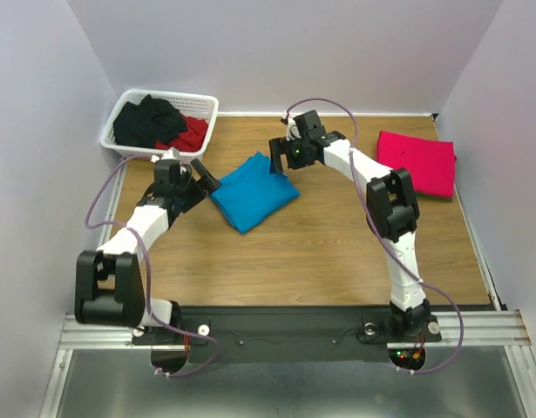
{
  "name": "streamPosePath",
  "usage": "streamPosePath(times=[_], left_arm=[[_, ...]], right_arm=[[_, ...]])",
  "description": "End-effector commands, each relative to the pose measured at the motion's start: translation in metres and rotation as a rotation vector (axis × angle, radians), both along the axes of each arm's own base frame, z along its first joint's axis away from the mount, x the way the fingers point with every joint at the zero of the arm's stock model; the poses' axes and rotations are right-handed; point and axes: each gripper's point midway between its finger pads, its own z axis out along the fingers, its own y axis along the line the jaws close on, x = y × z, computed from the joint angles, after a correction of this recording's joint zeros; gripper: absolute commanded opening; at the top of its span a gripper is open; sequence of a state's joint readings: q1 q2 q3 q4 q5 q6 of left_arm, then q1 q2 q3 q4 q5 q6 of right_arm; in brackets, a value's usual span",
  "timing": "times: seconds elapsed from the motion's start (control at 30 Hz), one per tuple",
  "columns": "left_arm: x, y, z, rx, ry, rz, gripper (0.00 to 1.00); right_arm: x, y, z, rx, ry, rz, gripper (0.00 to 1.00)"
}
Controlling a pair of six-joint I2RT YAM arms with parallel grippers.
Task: Fold and stack the t-shirts
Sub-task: Neatly place the folded tshirt to the corner
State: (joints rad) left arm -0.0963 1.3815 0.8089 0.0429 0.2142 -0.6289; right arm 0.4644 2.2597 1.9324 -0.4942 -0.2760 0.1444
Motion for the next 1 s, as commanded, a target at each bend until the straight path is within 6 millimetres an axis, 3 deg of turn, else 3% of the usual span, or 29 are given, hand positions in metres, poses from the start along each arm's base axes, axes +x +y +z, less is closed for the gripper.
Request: streamPosePath(times=[0.0, 0.03, 0.17, 0.3, 0.57, 0.8, 0.97], left_arm=[[-0.030, 0.004, -0.002, 0.008, -0.004, -0.005, 0.98], [-0.036, 0.007, 0.005, 0.007, -0.026, 0.014, 0.98], [-0.054, 0.018, 0.006, 0.008, -0.026, 0.089, 0.98], [-0.069, 0.023, 0.006, 0.017, -0.010, 0.117, 0.98], [-0.079, 0.030, 0.007, 0.022, -0.012, 0.160, 0.98], [-0.084, 0.032, 0.003, 0.025, 0.004, 0.170, 0.98], [-0.089, 0.032, 0.003, 0.023, 0.006, 0.170, 0.98]], right_arm=[[0.002, 0.002, 0.009, -0.022, -0.086, 0.098, 1.00], [0.005, 0.001, 0.006, -0.032, -0.089, 0.091, 1.00], [0.017, 0.000, -0.013, -0.065, -0.082, 0.059, 0.97], [0.018, 0.008, -0.028, -0.064, -0.062, 0.074, 0.87], [-0.012, 0.026, -0.060, -0.157, -0.035, 0.122, 0.67], [-0.040, 0.023, -0.092, -0.299, -0.014, 0.078, 0.56], [-0.054, 0.019, -0.110, -0.295, 0.058, 0.038, 0.39]])
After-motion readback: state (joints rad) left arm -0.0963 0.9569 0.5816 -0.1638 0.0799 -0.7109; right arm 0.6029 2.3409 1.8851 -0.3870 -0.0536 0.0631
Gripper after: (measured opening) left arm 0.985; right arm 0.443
